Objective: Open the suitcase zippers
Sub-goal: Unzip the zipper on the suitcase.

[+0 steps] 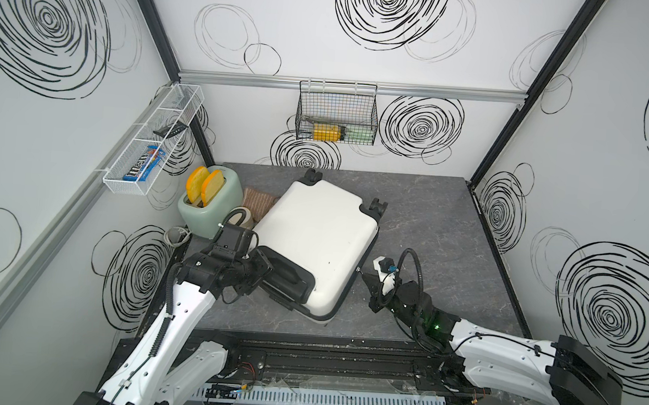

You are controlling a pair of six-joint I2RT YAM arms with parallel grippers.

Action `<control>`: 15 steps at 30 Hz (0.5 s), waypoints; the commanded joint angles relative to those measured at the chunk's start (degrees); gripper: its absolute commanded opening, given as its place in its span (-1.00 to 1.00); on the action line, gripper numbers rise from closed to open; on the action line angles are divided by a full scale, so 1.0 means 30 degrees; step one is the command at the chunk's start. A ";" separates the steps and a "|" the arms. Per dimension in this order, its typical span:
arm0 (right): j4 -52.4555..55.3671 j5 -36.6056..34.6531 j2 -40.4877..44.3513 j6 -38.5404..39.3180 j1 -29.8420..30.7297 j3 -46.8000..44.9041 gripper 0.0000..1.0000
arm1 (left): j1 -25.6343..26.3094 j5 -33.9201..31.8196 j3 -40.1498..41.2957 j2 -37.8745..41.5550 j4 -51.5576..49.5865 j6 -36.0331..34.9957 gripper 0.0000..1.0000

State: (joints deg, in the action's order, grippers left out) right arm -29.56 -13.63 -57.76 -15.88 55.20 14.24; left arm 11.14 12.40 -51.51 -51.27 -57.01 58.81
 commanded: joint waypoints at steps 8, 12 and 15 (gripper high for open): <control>0.0702 0.2501 0.1084 -0.0121 -0.4952 -0.0200 -1.00 | -0.2569 -0.1868 0.0645 -0.0143 0.0771 -0.4036 -0.10; 0.0790 0.3815 0.1141 0.0254 -0.7306 -0.0144 -1.00 | -0.2650 -0.2540 0.0917 0.0257 0.1200 -0.4351 -0.11; 0.0281 0.5348 0.0631 0.0371 -0.9404 -0.0081 -1.00 | -0.2657 -0.2611 0.1055 0.0293 0.1535 -0.4736 -0.11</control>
State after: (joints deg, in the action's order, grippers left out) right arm -27.90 0.34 -55.00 -15.38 32.03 14.24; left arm 4.54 13.98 -50.41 -50.33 -54.96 51.05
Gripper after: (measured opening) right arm 0.038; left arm 0.474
